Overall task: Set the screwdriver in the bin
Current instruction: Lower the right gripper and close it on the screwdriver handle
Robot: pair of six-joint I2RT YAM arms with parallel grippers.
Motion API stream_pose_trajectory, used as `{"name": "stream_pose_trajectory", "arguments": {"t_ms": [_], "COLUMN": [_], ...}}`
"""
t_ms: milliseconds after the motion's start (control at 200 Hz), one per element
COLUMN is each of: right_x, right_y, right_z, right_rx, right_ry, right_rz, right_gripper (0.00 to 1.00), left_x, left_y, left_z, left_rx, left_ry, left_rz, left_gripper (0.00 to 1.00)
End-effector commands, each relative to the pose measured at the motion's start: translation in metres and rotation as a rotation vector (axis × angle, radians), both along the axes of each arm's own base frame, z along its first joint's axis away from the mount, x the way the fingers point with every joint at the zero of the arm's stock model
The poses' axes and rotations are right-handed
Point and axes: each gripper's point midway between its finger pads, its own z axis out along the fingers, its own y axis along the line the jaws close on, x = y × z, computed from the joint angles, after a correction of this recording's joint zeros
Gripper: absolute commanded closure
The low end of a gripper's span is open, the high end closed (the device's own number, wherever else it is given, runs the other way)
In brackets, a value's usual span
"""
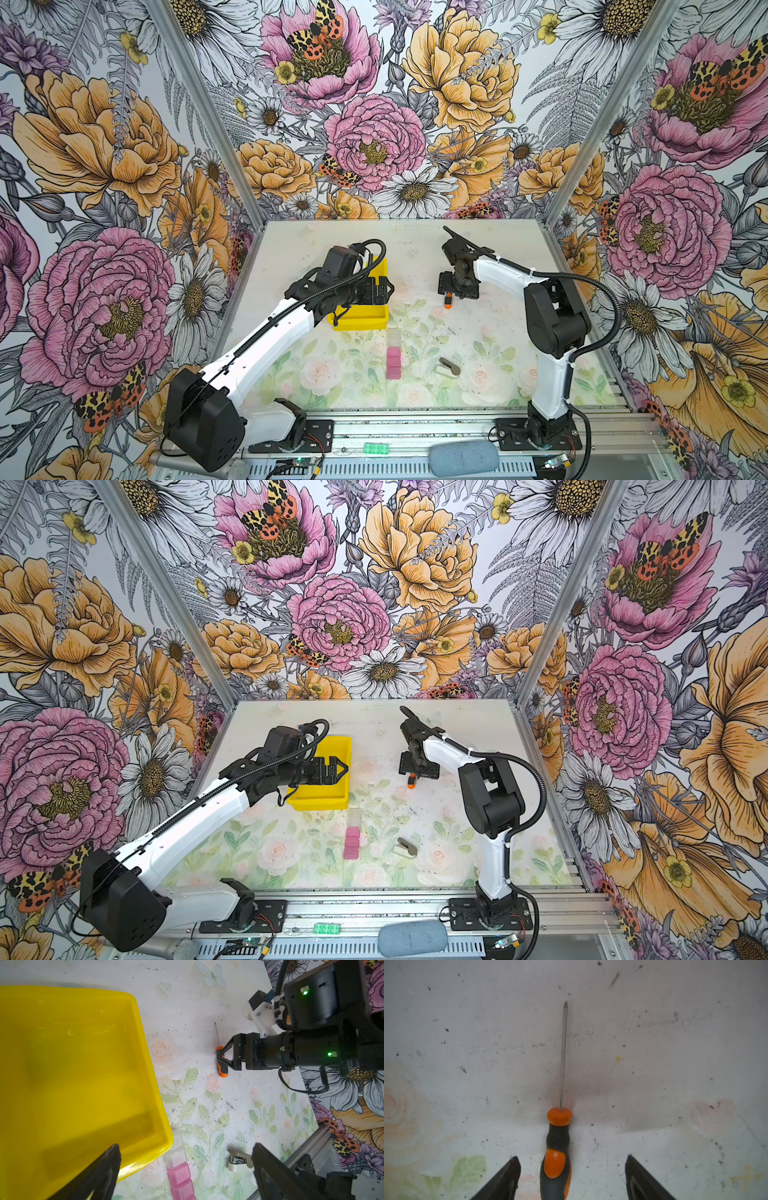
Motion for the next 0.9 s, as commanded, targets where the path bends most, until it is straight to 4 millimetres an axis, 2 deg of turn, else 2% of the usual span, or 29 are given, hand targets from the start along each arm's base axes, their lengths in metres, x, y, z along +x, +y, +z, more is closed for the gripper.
{"name": "stream_pose_trajectory", "arguments": {"t_ms": [0,170,375,455,801,896], "right_x": [0.006,0.004,0.0,-0.001,-0.013,-0.016], "right_y": [0.008,0.007,0.005,0.003,-0.007,-0.009], "right_z": [-0.006,-0.014,-0.023,-0.024,-0.04,-0.043], "right_rx": [0.014,0.006,-0.008,-0.014,-0.055,-0.061], "right_ry": [-0.005,0.009,0.026,0.028,0.058,0.065], "right_rz": [0.011,0.015,0.01,0.009,-0.002,-0.006], "right_gripper": [0.21,0.29,0.62,0.72,0.75,0.7], "left_x": [0.002,0.004,0.005,0.005,0.003,0.002], "left_y": [0.012,0.018,0.027,0.03,0.045,0.048], "left_z": [0.0,0.003,0.002,0.0,0.001,0.003], "left_rx": [0.018,0.016,0.028,0.033,0.03,0.026], "left_ry": [-0.018,-0.027,-0.036,-0.033,-0.048,-0.054], "left_rz": [0.037,0.058,0.092,0.102,0.15,0.16], "left_gripper": [0.01,0.01,0.01,0.01,0.01,0.01]}}
